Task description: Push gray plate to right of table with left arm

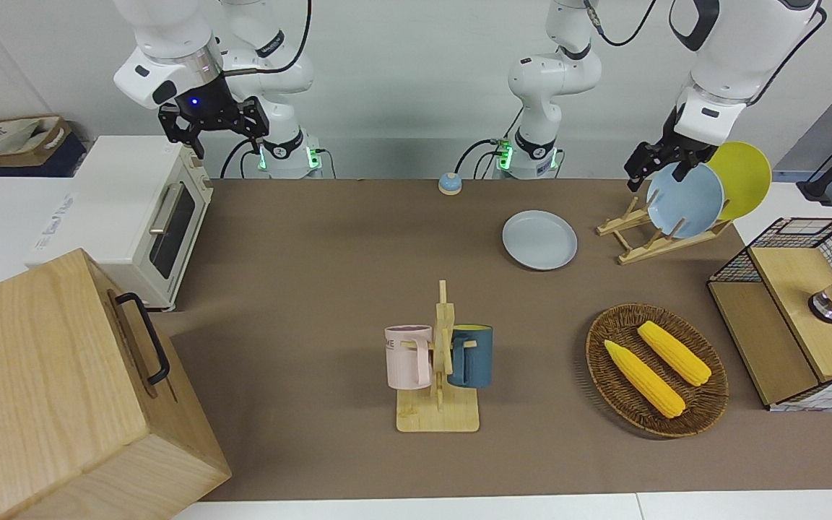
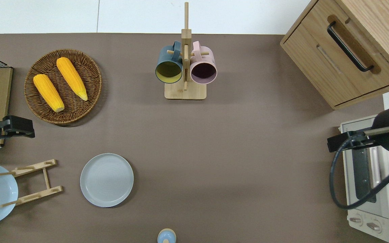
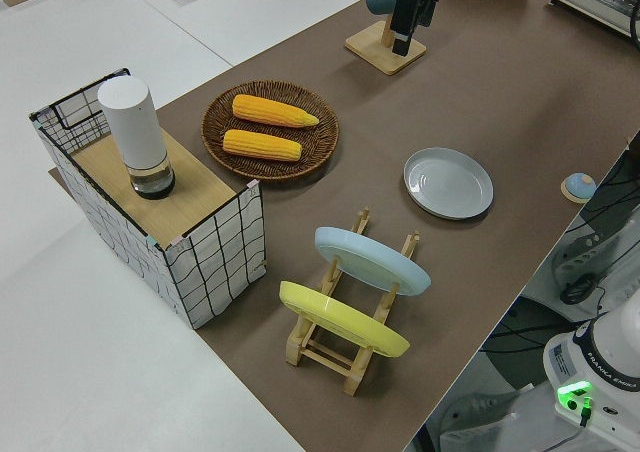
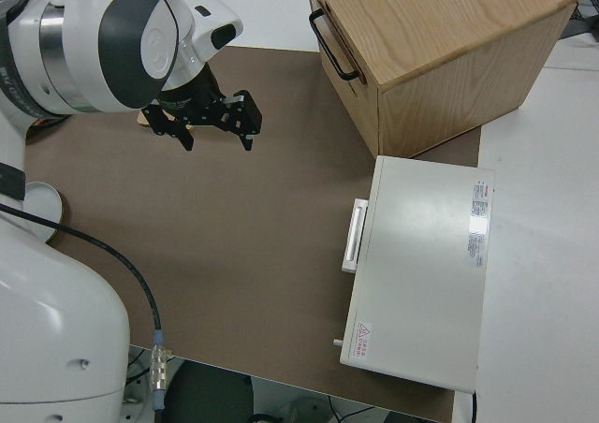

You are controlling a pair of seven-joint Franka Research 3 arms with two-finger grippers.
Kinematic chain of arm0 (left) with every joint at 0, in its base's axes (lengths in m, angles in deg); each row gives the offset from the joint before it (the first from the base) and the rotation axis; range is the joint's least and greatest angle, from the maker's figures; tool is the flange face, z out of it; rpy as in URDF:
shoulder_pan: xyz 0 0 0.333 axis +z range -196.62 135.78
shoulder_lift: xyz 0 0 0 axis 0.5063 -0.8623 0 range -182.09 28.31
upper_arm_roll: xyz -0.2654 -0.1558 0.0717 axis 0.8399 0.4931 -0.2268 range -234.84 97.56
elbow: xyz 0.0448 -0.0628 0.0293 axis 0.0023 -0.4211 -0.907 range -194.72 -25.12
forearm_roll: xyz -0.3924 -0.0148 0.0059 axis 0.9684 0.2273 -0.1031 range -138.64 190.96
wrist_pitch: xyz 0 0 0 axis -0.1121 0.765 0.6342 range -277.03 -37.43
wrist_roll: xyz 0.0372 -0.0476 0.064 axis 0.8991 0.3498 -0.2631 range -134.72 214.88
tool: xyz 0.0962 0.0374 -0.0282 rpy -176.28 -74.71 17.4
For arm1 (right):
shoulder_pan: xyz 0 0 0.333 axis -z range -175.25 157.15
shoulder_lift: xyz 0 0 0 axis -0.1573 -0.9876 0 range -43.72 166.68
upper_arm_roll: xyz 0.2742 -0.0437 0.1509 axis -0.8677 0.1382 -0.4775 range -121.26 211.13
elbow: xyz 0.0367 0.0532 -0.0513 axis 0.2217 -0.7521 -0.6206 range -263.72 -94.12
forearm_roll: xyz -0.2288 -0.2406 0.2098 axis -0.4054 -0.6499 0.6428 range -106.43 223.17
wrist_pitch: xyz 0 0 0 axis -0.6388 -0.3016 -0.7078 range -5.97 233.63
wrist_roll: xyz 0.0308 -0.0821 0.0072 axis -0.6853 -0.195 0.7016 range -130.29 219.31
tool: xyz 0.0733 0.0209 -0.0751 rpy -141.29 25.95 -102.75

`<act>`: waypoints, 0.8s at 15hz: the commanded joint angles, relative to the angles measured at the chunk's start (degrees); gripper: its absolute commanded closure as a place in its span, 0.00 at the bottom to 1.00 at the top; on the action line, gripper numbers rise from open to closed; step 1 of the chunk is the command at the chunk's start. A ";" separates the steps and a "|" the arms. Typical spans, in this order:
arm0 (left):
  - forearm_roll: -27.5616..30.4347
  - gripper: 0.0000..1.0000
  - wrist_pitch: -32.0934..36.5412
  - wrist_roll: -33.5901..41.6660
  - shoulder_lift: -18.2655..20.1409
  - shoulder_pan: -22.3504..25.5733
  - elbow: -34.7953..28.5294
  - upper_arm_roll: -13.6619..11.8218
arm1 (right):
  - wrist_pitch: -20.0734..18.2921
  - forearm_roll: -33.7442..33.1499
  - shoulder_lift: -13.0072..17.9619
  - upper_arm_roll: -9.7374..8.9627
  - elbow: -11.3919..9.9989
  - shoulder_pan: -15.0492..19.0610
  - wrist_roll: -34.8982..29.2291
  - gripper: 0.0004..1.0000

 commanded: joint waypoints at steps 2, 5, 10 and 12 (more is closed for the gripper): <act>-0.18 0.00 1.17 -0.19 -0.22 -1.64 0.43 -1.13 | -0.90 0.25 0.14 -0.93 0.53 1.07 -0.66 0.02; -0.18 0.00 1.25 0.07 -0.13 -1.64 0.34 -1.13 | -0.90 0.25 0.14 -0.93 0.53 1.07 -0.66 0.02; -0.09 0.00 1.95 0.16 0.92 -1.56 -0.80 -1.30 | -0.90 0.25 0.14 -0.93 0.53 1.07 -0.66 0.02; -0.09 0.00 2.31 0.69 2.15 -1.56 -2.38 -1.39 | -0.90 0.25 0.14 -0.93 0.53 1.07 -0.66 0.02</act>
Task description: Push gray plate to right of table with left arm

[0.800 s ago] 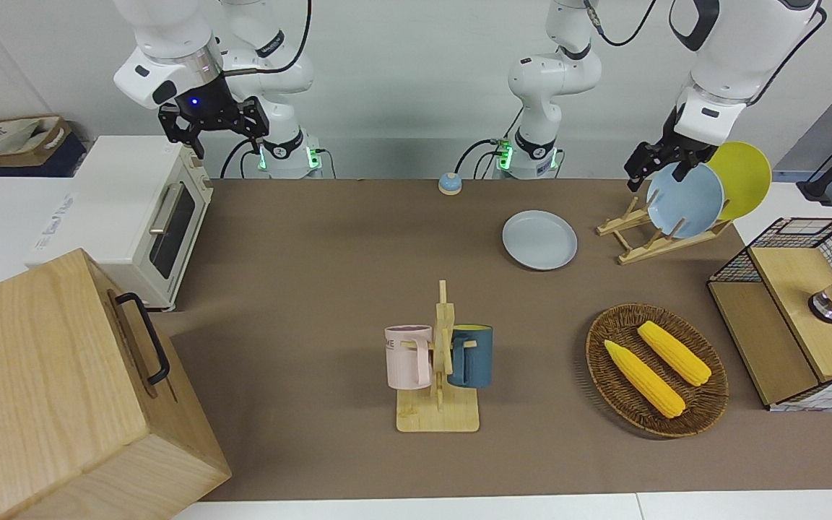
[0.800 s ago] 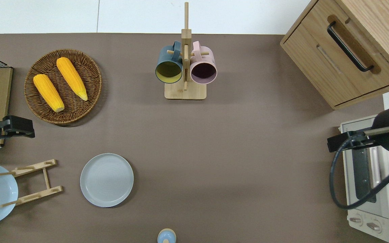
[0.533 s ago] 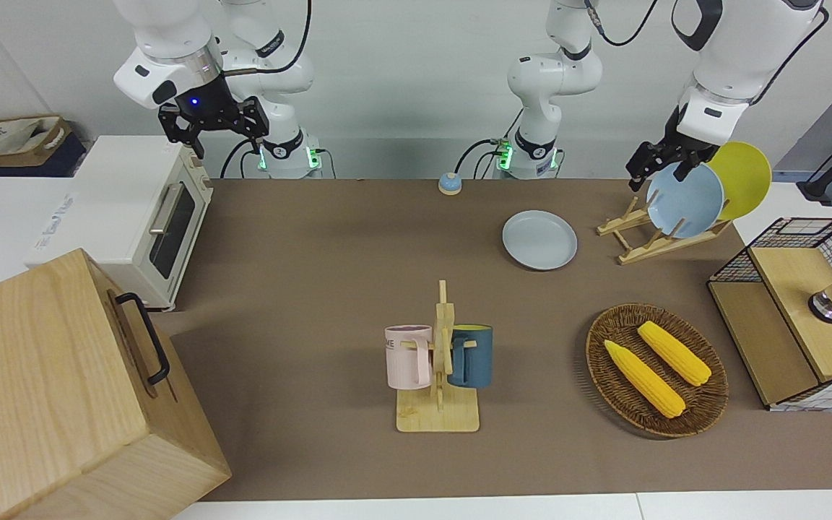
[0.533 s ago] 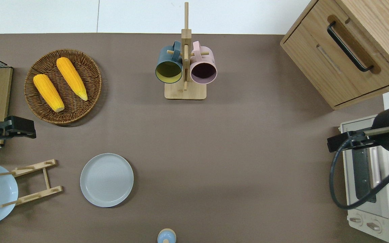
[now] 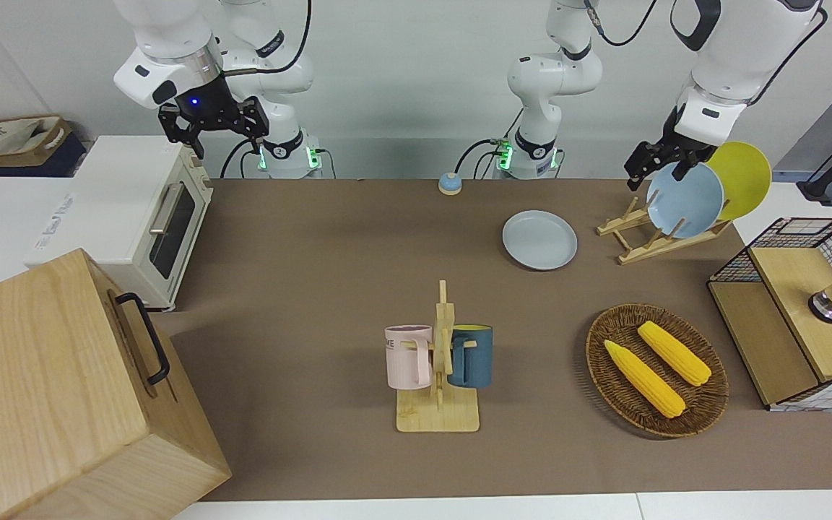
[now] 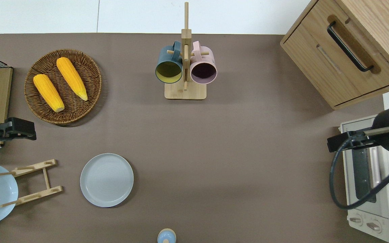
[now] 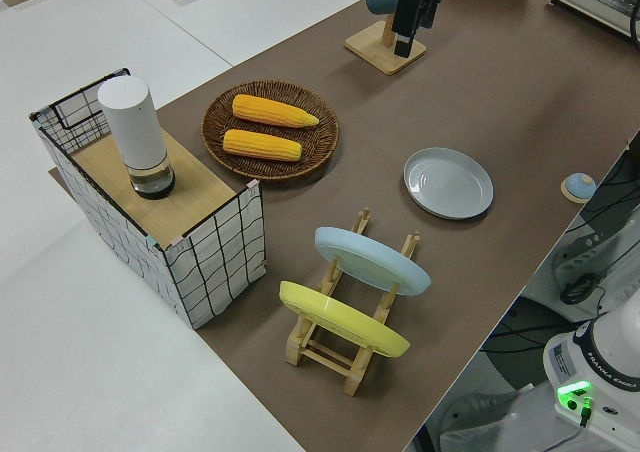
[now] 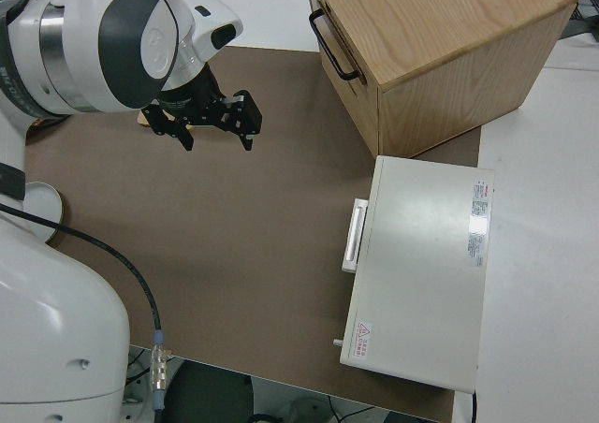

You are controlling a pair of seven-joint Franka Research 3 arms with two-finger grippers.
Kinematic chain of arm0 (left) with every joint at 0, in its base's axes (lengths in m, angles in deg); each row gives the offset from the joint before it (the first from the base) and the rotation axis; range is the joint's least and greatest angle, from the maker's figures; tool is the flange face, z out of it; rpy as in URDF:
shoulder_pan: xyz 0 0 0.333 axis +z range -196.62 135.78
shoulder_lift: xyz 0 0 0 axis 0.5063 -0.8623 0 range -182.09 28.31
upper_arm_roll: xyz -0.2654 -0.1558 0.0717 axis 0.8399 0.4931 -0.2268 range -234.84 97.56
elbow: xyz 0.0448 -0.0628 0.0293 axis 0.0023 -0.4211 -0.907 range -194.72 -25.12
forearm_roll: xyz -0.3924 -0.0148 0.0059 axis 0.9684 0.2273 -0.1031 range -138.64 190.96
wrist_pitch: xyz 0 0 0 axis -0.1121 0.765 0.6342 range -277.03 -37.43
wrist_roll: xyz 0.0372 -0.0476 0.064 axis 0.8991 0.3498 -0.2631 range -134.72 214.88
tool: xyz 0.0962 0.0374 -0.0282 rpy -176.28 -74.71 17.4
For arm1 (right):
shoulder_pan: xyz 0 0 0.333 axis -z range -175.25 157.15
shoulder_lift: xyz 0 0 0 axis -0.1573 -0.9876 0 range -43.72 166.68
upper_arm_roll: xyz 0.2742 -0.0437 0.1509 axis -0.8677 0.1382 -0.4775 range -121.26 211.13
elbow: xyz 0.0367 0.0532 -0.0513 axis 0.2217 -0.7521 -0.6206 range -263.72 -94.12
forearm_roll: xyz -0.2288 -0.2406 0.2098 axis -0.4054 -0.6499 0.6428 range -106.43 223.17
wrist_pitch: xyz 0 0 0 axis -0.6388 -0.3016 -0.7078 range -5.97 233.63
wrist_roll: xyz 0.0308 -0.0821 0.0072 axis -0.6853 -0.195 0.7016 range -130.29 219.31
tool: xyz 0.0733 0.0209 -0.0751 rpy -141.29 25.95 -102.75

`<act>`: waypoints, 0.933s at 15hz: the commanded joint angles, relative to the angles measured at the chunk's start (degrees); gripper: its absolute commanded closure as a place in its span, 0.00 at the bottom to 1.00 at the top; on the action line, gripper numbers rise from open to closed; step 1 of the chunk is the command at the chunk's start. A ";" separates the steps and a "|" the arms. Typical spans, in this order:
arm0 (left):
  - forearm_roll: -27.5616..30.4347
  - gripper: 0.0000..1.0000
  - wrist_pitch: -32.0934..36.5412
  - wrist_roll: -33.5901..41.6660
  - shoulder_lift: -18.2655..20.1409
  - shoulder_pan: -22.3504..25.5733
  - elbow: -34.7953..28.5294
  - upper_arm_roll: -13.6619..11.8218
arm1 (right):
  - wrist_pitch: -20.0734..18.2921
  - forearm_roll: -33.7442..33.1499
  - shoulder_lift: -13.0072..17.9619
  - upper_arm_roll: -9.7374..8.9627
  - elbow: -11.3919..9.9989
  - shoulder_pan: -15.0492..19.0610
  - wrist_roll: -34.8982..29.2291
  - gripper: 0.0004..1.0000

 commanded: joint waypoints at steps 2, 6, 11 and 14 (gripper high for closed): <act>-0.12 0.00 1.10 0.66 2.78 -1.02 -3.73 -1.19 | -0.90 0.25 0.14 -0.93 0.54 1.16 -0.75 0.02; -0.12 0.01 -2.05 0.75 7.25 -1.11 -11.72 -1.10 | -0.90 0.25 0.14 -0.93 0.54 1.07 -0.66 0.02; -0.12 0.01 -10.74 0.75 15.50 -1.02 -26.29 -1.19 | -0.90 0.25 0.14 -0.93 0.54 1.16 -0.66 0.02; -0.12 0.01 -17.16 0.75 20.34 -1.02 -35.79 -1.19 | -0.90 0.25 0.14 -0.93 0.54 1.16 -0.66 0.02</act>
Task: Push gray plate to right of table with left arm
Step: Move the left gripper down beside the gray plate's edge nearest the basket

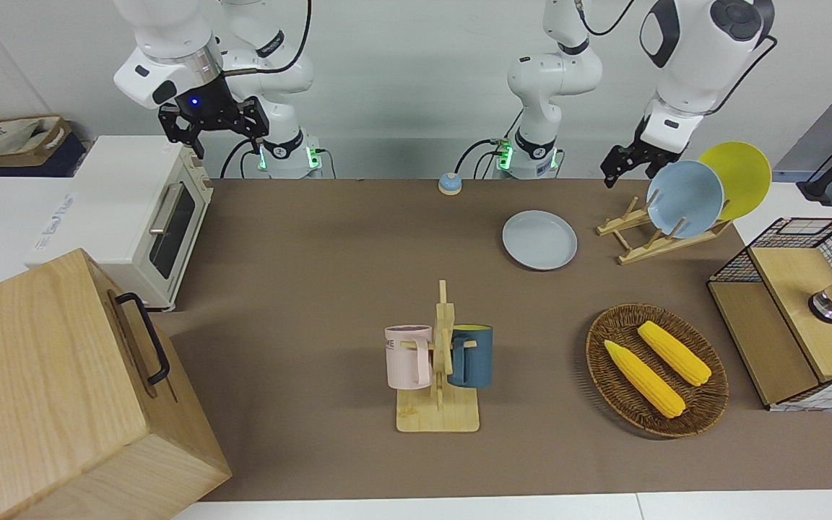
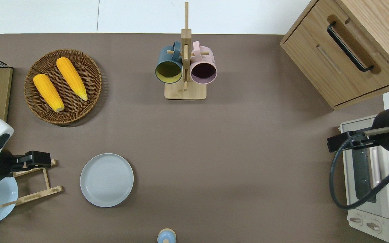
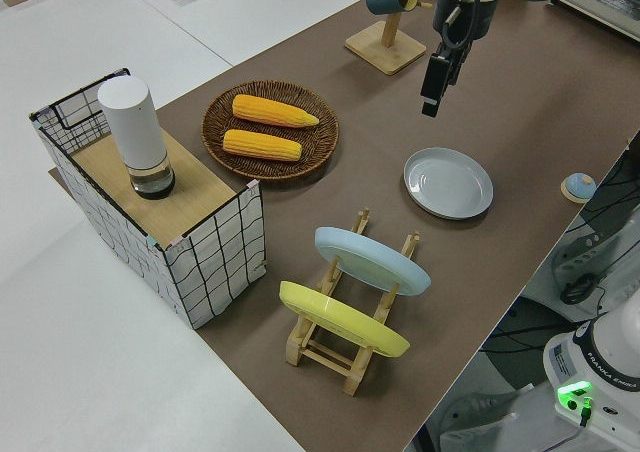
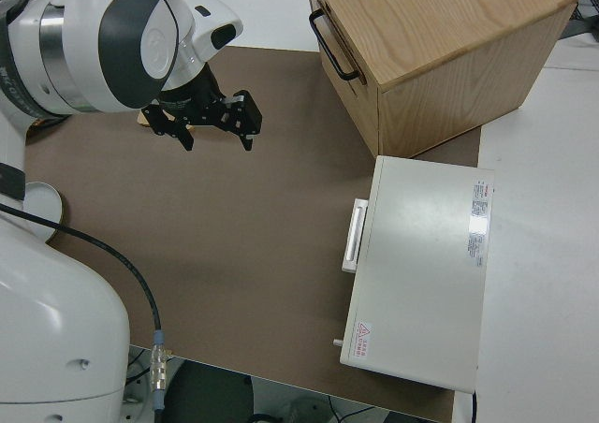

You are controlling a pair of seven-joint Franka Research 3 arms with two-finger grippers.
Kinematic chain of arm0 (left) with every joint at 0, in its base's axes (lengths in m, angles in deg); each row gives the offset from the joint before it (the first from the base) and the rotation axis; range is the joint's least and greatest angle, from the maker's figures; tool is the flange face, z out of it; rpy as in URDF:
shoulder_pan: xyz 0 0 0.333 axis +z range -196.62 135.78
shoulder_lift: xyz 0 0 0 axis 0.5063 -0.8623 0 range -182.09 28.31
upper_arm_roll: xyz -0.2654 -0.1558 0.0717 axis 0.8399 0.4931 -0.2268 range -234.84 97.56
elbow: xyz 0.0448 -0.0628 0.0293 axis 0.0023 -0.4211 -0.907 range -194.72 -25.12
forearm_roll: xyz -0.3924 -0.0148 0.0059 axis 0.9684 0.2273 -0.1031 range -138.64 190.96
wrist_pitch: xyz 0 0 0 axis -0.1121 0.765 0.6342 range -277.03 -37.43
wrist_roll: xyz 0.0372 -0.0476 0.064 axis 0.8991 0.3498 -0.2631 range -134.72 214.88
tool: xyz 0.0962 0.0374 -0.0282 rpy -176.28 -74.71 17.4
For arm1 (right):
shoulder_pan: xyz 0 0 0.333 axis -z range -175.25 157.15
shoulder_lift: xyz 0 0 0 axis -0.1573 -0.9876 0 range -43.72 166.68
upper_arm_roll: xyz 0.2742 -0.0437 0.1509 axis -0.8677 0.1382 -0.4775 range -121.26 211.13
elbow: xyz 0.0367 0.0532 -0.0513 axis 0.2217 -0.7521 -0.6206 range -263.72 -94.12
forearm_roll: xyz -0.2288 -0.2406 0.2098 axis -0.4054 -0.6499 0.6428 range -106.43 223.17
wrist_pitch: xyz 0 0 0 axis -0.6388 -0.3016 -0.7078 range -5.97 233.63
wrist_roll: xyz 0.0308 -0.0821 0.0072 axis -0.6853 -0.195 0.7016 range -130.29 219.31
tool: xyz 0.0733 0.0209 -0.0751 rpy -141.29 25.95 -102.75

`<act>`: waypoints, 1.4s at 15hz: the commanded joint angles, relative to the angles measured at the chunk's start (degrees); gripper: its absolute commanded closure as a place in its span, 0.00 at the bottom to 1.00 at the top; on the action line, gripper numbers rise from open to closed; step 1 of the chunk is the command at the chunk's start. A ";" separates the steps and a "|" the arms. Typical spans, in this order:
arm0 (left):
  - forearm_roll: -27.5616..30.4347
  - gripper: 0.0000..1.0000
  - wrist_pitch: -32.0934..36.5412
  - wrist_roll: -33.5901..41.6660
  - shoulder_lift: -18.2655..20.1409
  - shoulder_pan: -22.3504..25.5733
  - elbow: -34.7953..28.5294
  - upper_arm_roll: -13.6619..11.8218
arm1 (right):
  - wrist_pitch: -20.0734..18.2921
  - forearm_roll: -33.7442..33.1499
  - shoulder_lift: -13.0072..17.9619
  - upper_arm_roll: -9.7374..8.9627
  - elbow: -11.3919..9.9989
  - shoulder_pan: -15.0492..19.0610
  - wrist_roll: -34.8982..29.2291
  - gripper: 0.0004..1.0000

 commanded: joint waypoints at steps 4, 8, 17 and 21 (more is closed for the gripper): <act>-0.04 0.01 -13.99 0.28 10.75 -1.02 -20.35 -0.94 | -0.90 0.25 0.14 -0.93 0.54 1.07 -0.66 0.02; -0.12 0.01 -26.73 -0.78 10.93 -1.11 -30.54 -0.85 | -0.90 0.25 0.14 -0.93 0.54 1.16 -0.66 0.02; -0.12 0.01 -43.87 -4.28 5.49 -1.29 -38.64 -0.24 | -0.90 0.25 0.14 -0.93 0.54 1.07 -0.66 0.02; -0.12 0.01 -50.56 -6.84 1.54 -1.81 -40.32 0.73 | -0.90 0.25 0.14 -0.93 0.54 1.07 -0.66 0.02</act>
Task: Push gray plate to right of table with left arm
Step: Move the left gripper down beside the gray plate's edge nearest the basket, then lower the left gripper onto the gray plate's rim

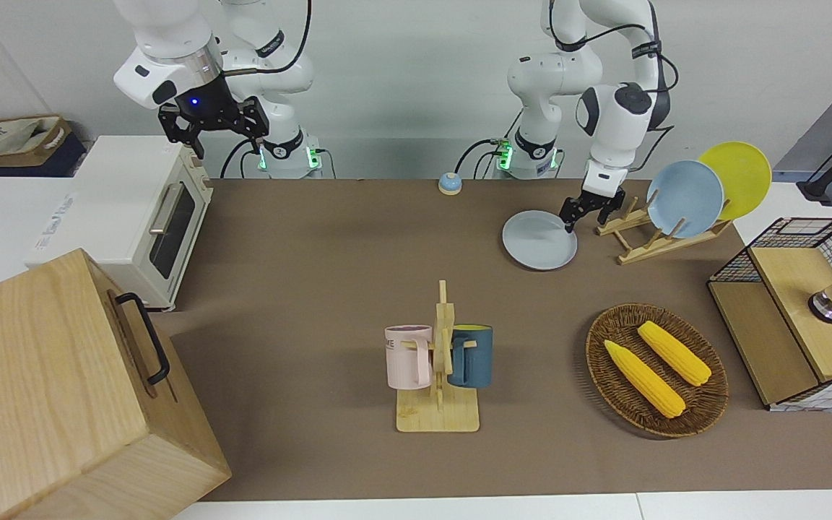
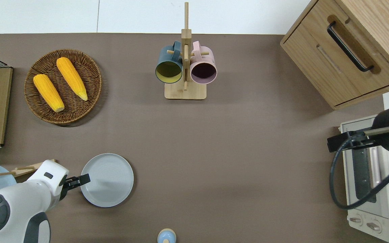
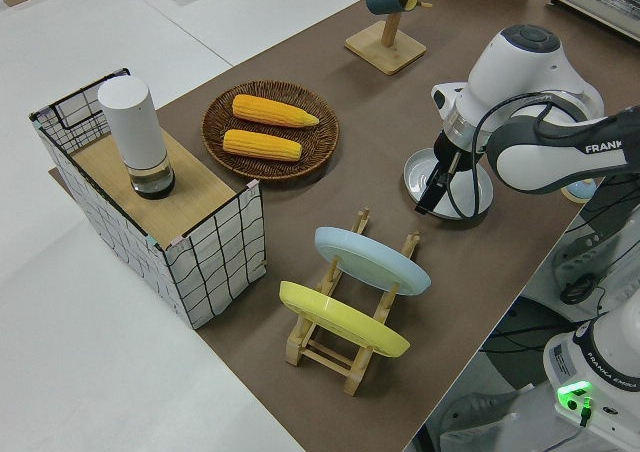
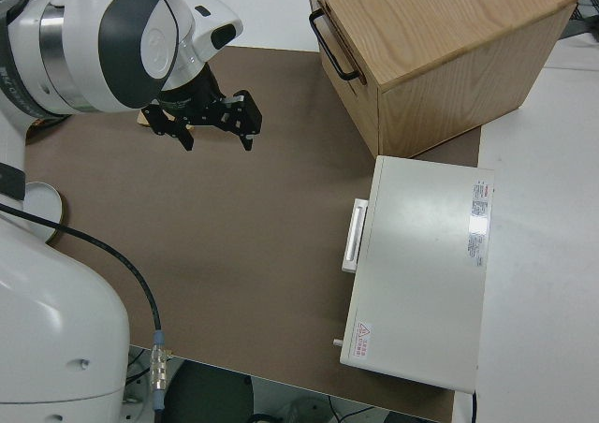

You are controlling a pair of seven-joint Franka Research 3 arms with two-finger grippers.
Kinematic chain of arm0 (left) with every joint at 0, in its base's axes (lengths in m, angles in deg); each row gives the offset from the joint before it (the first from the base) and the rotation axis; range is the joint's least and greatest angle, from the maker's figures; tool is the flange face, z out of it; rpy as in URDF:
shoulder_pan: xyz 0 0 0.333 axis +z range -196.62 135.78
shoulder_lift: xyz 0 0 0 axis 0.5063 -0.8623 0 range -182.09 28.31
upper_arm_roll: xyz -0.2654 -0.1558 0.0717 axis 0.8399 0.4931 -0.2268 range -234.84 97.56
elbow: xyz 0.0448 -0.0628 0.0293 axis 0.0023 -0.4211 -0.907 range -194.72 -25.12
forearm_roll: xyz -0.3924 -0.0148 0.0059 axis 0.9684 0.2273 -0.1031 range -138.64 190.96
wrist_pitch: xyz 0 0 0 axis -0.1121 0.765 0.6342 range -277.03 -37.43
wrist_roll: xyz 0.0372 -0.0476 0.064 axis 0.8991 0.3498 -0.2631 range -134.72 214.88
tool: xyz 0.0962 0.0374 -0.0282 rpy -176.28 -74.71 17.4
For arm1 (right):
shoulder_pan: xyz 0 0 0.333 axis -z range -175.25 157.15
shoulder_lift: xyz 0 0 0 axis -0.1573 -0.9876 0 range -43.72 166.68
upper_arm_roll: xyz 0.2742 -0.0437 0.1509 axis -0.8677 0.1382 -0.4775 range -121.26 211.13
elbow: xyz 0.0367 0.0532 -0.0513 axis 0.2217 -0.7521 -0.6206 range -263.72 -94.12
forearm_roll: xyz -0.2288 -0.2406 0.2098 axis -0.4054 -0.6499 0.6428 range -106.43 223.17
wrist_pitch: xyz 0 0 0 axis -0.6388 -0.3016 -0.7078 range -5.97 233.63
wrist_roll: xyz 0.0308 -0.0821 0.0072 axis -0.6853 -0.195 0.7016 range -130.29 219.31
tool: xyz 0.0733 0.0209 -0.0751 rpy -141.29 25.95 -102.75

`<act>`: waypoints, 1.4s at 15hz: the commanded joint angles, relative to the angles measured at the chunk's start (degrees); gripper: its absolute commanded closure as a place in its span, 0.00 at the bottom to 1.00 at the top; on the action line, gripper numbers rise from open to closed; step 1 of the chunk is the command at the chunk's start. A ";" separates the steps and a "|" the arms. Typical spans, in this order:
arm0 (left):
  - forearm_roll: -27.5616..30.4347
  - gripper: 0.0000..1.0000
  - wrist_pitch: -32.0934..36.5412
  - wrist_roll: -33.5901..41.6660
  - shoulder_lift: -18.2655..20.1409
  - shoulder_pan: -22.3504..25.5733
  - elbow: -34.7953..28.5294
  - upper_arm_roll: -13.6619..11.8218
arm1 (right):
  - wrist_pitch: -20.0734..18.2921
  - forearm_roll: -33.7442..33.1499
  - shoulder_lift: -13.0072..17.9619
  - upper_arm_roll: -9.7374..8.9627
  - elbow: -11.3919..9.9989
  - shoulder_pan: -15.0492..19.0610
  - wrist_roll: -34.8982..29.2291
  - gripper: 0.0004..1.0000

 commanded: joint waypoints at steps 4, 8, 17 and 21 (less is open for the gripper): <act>-0.32 0.10 -7.02 -4.61 -6.46 -1.69 -1.86 1.94 | -0.90 0.25 0.14 -0.93 0.53 1.07 -0.66 0.02; -0.41 0.91 -6.49 -5.93 -6.47 -1.87 -1.60 1.85 | -0.90 0.25 0.14 -0.93 0.53 1.07 -0.75 0.02; -0.85 1.00 -6.40 -5.85 -6.30 -1.69 -1.33 1.50 | -0.90 0.25 0.14 -0.93 0.53 1.16 -0.67 0.02; -0.85 1.00 -6.32 -5.93 -6.73 -1.78 -1.16 1.59 | -0.90 0.25 0.14 -0.93 0.53 1.07 -0.66 0.02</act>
